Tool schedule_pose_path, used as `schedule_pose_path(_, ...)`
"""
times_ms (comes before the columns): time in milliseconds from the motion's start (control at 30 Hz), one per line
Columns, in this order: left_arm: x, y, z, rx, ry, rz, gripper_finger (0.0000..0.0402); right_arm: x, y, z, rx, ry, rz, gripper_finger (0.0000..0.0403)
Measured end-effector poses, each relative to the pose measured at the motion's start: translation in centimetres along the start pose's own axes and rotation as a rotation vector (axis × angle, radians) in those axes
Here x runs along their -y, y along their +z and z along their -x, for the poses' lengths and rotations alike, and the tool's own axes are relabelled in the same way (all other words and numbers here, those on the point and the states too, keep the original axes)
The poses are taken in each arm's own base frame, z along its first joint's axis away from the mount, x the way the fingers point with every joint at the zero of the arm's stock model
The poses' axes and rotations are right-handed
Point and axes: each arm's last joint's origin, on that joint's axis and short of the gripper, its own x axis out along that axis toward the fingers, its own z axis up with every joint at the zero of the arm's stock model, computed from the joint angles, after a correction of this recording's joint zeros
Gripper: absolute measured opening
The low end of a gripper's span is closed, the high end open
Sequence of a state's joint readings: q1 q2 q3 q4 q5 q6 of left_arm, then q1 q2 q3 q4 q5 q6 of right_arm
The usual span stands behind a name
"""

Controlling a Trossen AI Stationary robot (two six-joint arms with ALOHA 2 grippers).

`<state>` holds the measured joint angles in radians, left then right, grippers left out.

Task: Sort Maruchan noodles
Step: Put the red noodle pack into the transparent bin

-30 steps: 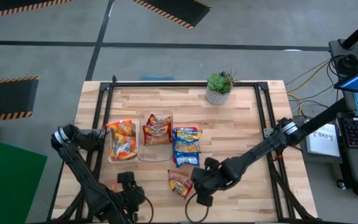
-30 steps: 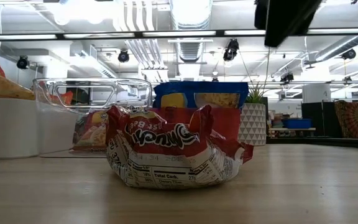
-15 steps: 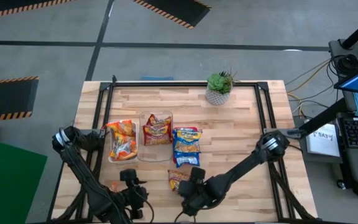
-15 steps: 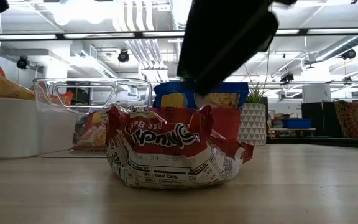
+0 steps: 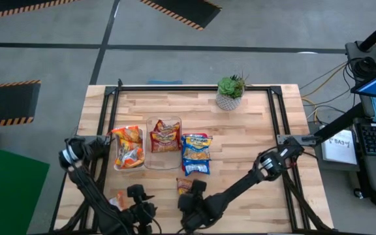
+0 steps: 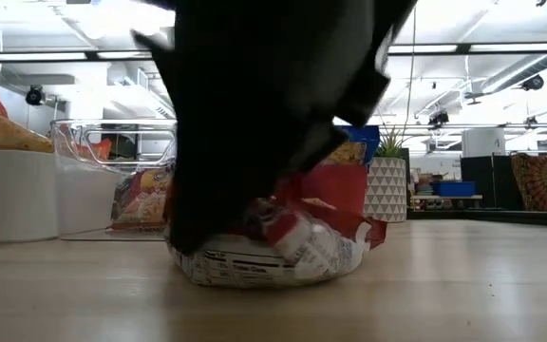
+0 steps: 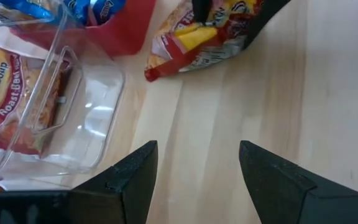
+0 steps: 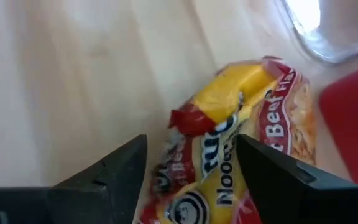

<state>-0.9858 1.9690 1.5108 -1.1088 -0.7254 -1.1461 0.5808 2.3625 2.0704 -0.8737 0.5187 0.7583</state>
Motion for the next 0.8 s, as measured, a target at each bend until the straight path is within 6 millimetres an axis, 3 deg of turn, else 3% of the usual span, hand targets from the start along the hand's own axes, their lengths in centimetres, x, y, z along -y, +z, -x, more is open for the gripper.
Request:
schedule_pose_path(133, 0.2, -0.2, -0.4, 0.003, 0.016, -0.012, 0.0208, 0.2, -0.1, -0.8, -0.01, -0.044, -0.02, 0.0191)
schedule_pose_path(400, -0.2, 0.2, 0.0, 0.119, 0.066, -0.038, 0.0208, 0.0, 0.0, -0.3, 0.002, -0.045, 0.025, 0.0024)
schedule_pose_path(567, -0.8, 1.0, 0.6, 0.205, 0.107, -0.13, 0.0208, -0.5, 0.8, 1.8, 0.023, -0.003, 0.072, 0.0012)
schedule_pose_path(800, -2.2, 3.4, 3.1, 0.359, 0.195, -0.305, 0.0208, 0.7, 3.1, 7.6, 0.086, 0.057, 0.138, 0.0009)
